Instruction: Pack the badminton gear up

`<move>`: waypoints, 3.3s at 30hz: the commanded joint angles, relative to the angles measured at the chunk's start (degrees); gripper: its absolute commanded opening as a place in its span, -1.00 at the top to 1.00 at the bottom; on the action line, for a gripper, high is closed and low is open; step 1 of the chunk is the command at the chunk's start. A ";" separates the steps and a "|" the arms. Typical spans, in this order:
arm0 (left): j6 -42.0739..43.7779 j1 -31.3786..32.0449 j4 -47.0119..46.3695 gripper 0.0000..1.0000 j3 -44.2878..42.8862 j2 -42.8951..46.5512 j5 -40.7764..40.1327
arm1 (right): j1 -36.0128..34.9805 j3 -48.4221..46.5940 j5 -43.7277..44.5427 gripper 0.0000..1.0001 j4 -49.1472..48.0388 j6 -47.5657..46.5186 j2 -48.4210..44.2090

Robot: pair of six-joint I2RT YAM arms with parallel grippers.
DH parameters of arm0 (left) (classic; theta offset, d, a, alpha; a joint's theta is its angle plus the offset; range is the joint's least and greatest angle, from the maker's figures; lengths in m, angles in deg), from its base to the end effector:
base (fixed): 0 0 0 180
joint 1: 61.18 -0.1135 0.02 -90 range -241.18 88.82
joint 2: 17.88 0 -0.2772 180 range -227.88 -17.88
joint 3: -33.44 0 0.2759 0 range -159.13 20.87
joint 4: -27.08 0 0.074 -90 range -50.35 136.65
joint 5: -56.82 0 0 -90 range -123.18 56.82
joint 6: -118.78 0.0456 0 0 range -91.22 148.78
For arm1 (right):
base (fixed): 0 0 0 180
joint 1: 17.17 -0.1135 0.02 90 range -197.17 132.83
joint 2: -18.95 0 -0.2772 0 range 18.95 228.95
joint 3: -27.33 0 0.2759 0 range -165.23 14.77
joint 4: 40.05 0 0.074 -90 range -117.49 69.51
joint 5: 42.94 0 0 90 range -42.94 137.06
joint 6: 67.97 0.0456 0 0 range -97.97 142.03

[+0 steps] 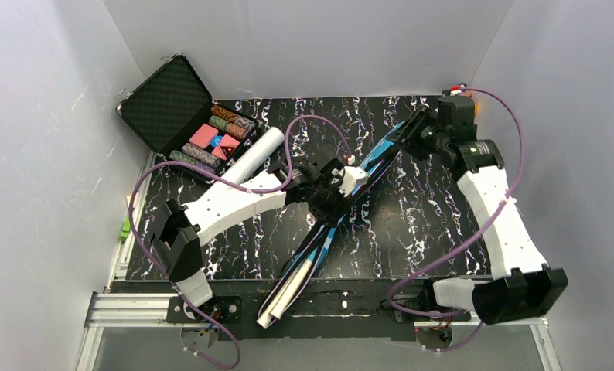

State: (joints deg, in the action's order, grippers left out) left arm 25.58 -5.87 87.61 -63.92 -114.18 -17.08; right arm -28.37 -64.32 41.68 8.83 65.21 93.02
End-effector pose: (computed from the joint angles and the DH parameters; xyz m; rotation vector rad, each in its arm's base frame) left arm 0.2094 -0.3247 0.2927 1.2923 2.4036 -0.7002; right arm 0.3022 0.0642 0.4014 0.5465 2.1169 0.6529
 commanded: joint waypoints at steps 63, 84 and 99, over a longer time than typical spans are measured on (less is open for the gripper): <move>1.65 0.54 -1.69 1.00 -0.90 1.81 1.38 | 0.92 -5.47 5.05 0.01 2.32 -4.94 7.96; 4.41 4.19 -1.27 1.00 -2.03 -0.39 -6.65 | 2.01 2.80 7.07 0.66 5.61 -4.76 4.98; 3.64 4.19 -0.69 1.00 -4.22 -1.60 -12.02 | -2.51 16.56 -5.95 0.15 0.20 1.40 -1.23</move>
State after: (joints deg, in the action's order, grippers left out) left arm 28.75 -1.52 92.64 -64.71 -116.82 -26.63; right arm -28.83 -48.22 40.41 7.36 65.41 91.20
